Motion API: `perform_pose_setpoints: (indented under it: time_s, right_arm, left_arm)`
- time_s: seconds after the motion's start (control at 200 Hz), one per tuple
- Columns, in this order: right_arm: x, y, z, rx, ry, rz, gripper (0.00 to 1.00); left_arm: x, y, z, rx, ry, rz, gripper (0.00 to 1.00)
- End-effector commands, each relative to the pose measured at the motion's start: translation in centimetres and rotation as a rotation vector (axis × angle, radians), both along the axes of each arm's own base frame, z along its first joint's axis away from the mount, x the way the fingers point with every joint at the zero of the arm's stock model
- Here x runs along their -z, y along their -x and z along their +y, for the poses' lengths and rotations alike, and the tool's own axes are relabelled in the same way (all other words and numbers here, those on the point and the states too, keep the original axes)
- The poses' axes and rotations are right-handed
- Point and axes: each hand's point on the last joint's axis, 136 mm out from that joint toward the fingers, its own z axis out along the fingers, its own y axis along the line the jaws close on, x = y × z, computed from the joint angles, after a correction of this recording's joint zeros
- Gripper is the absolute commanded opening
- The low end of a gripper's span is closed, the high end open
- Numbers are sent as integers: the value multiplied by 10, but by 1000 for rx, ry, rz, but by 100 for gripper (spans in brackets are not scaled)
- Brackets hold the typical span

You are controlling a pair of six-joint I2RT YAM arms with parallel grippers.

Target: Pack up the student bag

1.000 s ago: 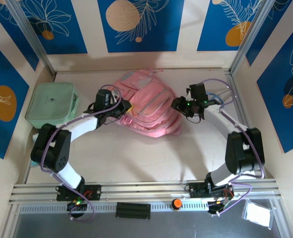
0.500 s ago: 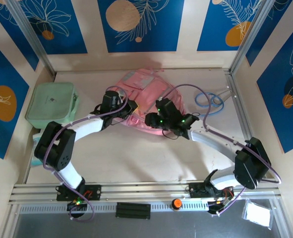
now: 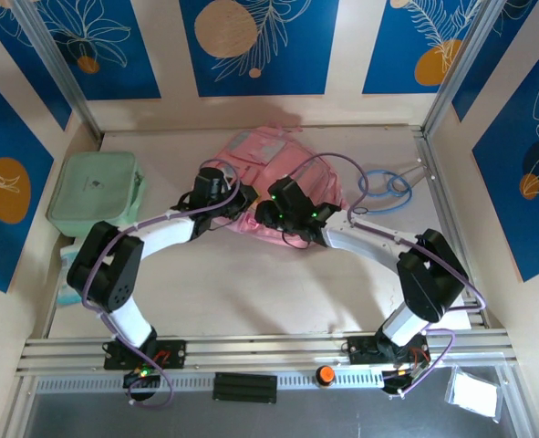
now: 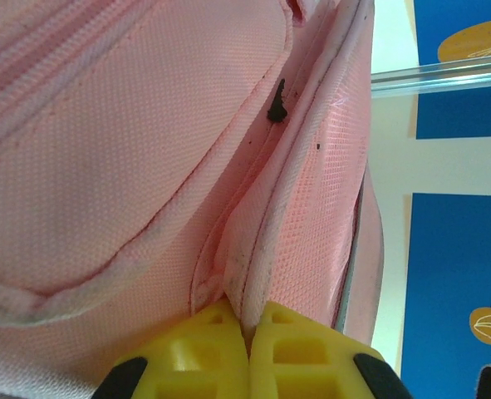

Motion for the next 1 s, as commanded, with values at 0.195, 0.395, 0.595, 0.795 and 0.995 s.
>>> perform_pose_setpoints:
  time_s: [0.195, 0.395, 0.595, 0.795, 0.995]
  right_arm:
    - [-12, -27, -6, 130, 5, -52, 33]
    - [-5, -31, -18, 223, 26, -36, 30]
    - [0, -35, -33, 356, 1, 32, 31]
    - [8, -39, -34, 377, -15, 88, 27]
    - [14, -34, -45, 390, 41, 95, 13]
  left_arm:
    - [-44, 1, -29, 101, 89, -111, 0]
    - [-43, 0, -29, 102, 89, -110, 0]
    - [-42, 0, -29, 101, 88, -105, 0]
    - [-42, 1, -29, 102, 86, -105, 0]
    - [-41, 0, -28, 102, 72, -108, 0]
